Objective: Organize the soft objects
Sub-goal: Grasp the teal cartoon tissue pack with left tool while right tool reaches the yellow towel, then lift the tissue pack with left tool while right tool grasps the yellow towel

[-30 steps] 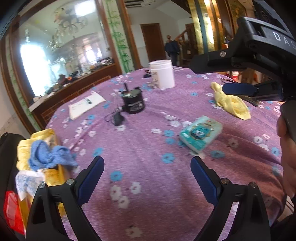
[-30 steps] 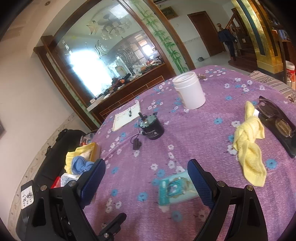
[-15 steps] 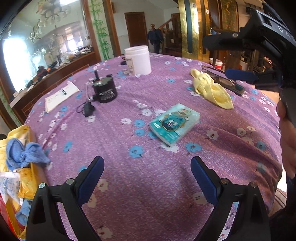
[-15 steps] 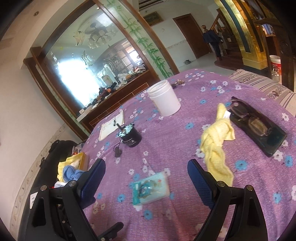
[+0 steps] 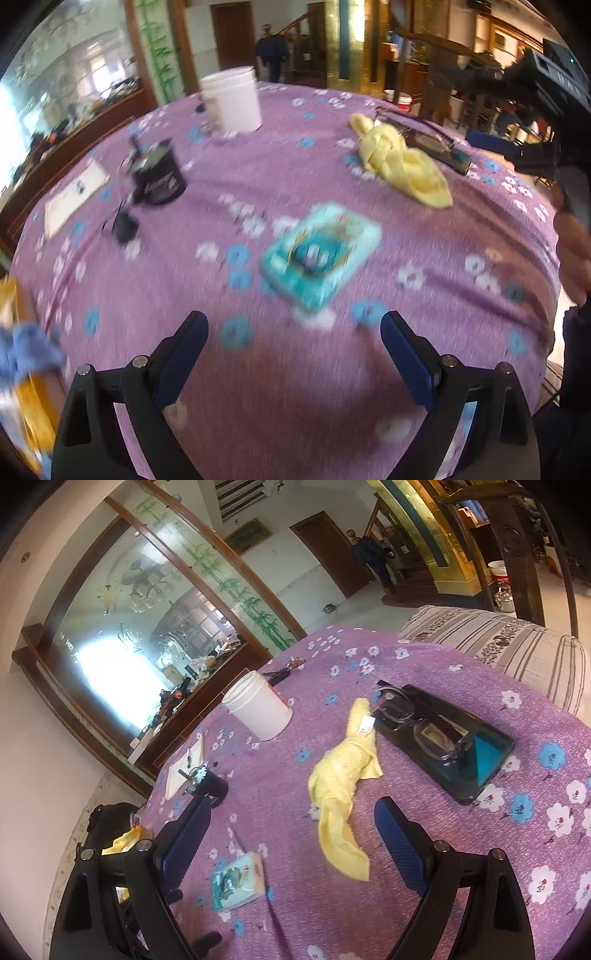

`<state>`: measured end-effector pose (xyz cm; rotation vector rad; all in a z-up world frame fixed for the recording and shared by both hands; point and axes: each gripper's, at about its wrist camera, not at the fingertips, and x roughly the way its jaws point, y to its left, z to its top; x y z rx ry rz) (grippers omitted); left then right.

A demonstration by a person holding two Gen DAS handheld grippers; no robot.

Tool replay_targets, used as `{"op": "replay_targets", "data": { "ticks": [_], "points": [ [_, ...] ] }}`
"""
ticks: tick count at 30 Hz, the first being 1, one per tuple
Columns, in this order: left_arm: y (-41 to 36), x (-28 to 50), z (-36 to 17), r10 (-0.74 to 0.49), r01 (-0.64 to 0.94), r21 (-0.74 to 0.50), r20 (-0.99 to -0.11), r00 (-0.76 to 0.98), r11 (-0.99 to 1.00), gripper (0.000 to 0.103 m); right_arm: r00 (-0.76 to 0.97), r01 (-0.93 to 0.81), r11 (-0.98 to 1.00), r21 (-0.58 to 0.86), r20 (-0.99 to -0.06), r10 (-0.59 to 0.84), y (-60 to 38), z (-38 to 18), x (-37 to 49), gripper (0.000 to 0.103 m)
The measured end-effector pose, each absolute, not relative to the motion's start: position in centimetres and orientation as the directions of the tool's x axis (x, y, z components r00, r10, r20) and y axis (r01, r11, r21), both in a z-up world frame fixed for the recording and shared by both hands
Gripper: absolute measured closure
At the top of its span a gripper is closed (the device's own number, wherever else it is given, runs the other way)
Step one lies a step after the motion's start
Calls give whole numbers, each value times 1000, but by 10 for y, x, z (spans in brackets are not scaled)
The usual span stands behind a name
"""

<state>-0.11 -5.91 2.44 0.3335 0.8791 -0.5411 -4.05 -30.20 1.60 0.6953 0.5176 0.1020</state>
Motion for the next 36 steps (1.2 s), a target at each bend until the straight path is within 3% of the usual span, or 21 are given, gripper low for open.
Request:
{"op": "replay_targets", "data": {
  "ticks": [10, 12, 13, 14, 24, 31, 34, 35, 36],
  "points": [
    [-101, 46, 4, -284, 644, 108, -833, 474, 758, 10, 870, 131, 767, 628, -445, 215, -315, 17, -44, 10],
    [-97, 50, 4, -290, 613, 77, -830, 476, 786, 23, 866, 141, 769, 623, -454, 209, -315, 16, -42, 10],
    [-95, 51, 5, -306, 605, 48, -829, 467, 795, 44, 863, 144, 772, 620, -460, 208, -314, 16, -40, 10],
    [-89, 51, 6, -317, 586, 20, -826, 466, 810, 49, 860, 148, 776, 614, -468, 206, -313, 16, -37, 10],
    [-3, 60, 13, -100, 215, 37, -802, 589, 976, 50, 725, 232, 863, 450, -671, 156, -291, 3, 26, 10],
    [36, 75, 7, -69, 87, -22, -807, 587, 996, 50, 626, 326, 889, 322, -778, 53, -287, -14, 75, 11],
    [36, 75, 6, -55, 76, -13, -809, 585, 997, 50, 619, 319, 903, 287, -785, 31, -280, -22, 86, 25],
    [35, 75, 7, -56, 77, -13, -809, 585, 997, 50, 632, 298, 908, 293, -773, 42, -277, -19, 86, 35],
    [36, 75, 7, -61, 75, -21, -810, 584, 997, 50, 632, 264, 919, 294, -772, 66, -266, -14, 89, 53]
  ]
}}
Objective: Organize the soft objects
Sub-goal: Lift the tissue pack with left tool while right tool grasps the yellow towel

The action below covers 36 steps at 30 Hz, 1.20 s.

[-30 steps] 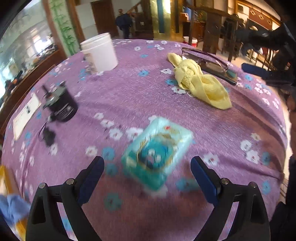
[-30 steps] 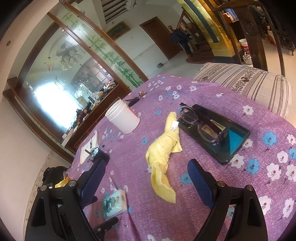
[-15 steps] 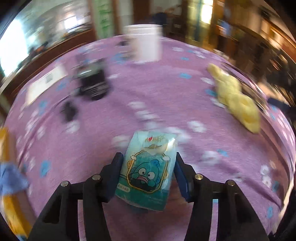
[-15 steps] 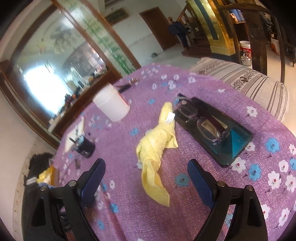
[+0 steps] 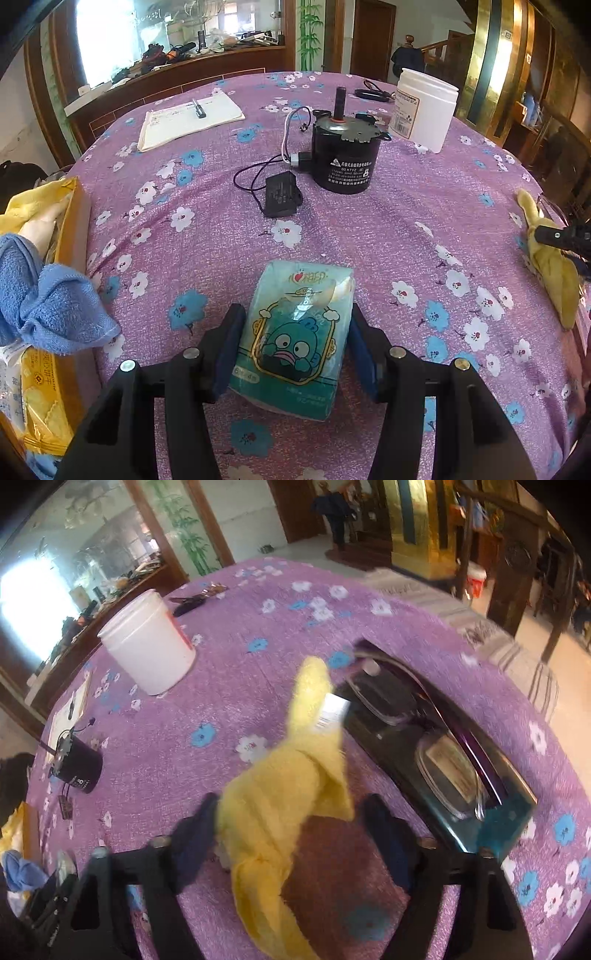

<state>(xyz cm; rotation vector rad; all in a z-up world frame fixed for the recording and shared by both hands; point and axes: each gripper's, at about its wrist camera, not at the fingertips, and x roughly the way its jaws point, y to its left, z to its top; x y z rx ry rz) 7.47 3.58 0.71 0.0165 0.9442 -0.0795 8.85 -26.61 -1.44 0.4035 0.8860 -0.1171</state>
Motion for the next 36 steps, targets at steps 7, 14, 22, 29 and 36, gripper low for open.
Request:
{"op": "replay_targets", "data": {
  "ticks": [7, 14, 22, 29, 36],
  "points": [
    [42, 78, 5, -60, 61, -30, -809, 584, 998, 49, 649, -59, 961, 272, -720, 244, -168, 18, 99, 53],
    [51, 80, 4, -25, 14, -20, -804, 595, 1000, 49, 561, -322, 935, 151, -765, 317, -92, 2, 108, 52],
    [51, 87, -1, 43, -28, 33, -801, 597, 999, 25, 563, -331, 927, 178, -750, 346, -104, -14, 109, 40],
    [49, 85, 1, 20, -6, 21, -789, 614, 1000, 52, 603, -331, 929, 164, -721, 342, -102, -10, 101, 50],
    [52, 80, 8, 7, -9, 2, -773, 634, 1000, 53, 683, -391, 915, 96, -636, 359, -89, 8, 85, 51]
  ]
}}
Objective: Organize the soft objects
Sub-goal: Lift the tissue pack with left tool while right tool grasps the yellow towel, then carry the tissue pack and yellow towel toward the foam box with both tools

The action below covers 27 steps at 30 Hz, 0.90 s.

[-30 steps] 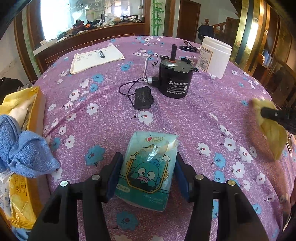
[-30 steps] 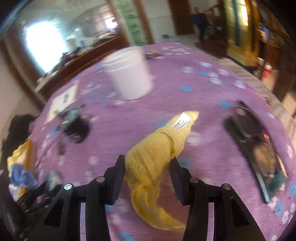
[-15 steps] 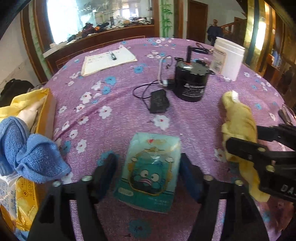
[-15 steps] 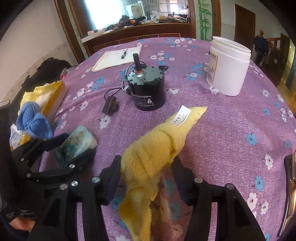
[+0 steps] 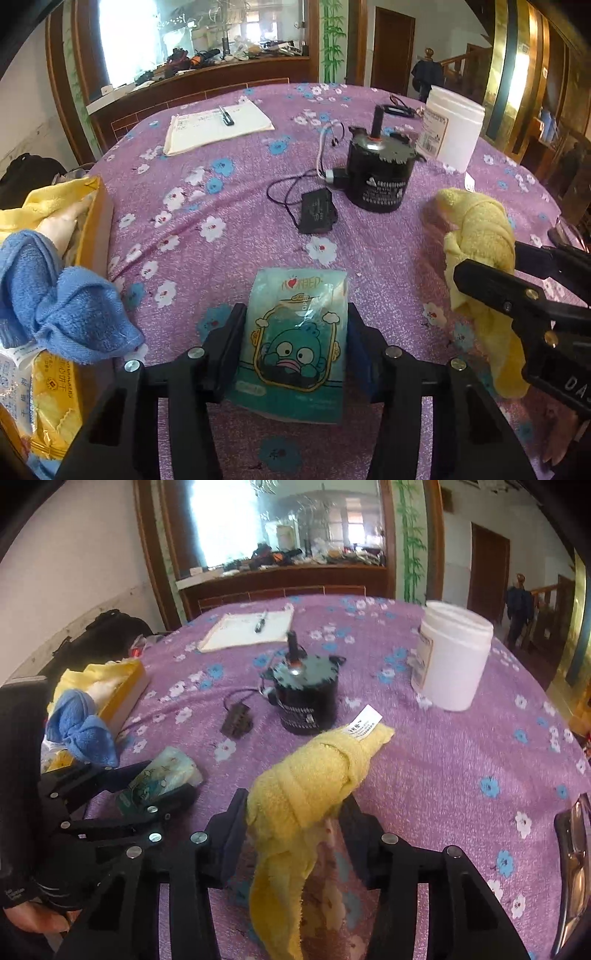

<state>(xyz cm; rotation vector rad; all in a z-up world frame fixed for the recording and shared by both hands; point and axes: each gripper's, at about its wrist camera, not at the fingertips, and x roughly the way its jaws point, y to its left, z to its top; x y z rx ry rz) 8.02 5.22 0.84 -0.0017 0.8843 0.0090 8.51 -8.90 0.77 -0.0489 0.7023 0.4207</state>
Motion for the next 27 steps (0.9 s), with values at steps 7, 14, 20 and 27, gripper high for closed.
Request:
{"op": "replay_targets", "data": {
  "ticks": [7, 14, 20, 27],
  "points": [
    [49, 72, 20, 11, -5, 10, -727, 686, 1000, 53, 724, -384, 915, 121, -575, 380, -94, 22, 80, 51],
    [50, 71, 24, 15, -11, 10, -715, 699, 1000, 53, 726, -375, 918, 129, -575, 377, -95, 23, 80, 51],
    [52, 67, 28, 27, -25, 13, -696, 718, 1000, 53, 737, -375, 916, 142, -554, 388, -98, 26, 76, 51],
    [55, 61, 37, 43, -50, 8, -653, 756, 999, 53, 760, -381, 912, 150, -512, 401, -102, 34, 71, 51]
  ]
}}
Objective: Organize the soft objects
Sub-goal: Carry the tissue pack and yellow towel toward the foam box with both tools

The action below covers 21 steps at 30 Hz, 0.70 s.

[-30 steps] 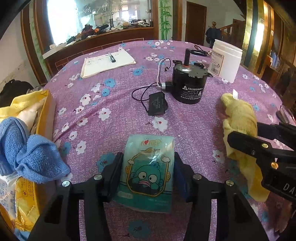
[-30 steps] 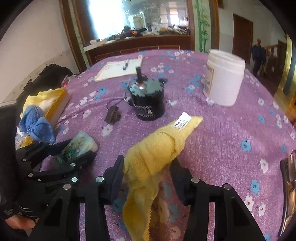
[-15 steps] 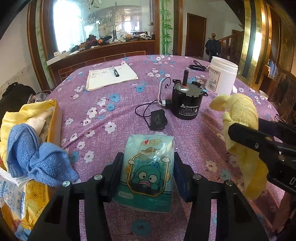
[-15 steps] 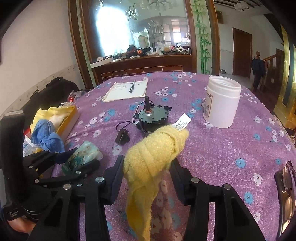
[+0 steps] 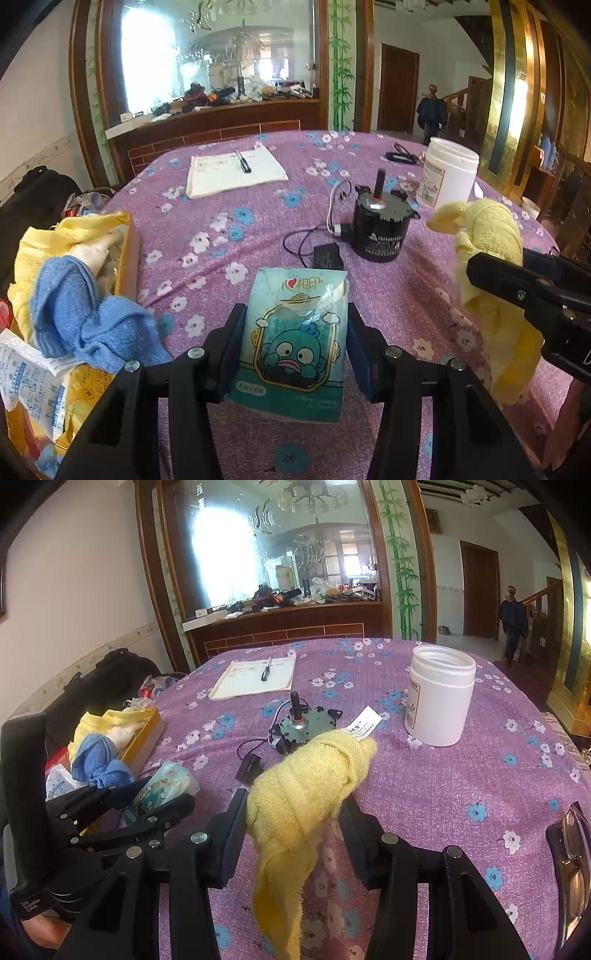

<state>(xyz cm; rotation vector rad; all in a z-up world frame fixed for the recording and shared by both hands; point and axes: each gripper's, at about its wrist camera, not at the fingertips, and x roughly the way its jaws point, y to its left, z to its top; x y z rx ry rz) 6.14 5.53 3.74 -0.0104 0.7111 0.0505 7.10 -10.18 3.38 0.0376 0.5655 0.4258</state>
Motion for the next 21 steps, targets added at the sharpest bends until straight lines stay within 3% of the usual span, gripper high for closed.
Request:
{"op": "replay_targets", "data": {
  "ticks": [21],
  "points": [
    [56, 61, 38, 56, -55, 21, -643, 764, 998, 53, 769, -392, 908, 147, -490, 412, -100, 38, 66, 51]
  ]
}}
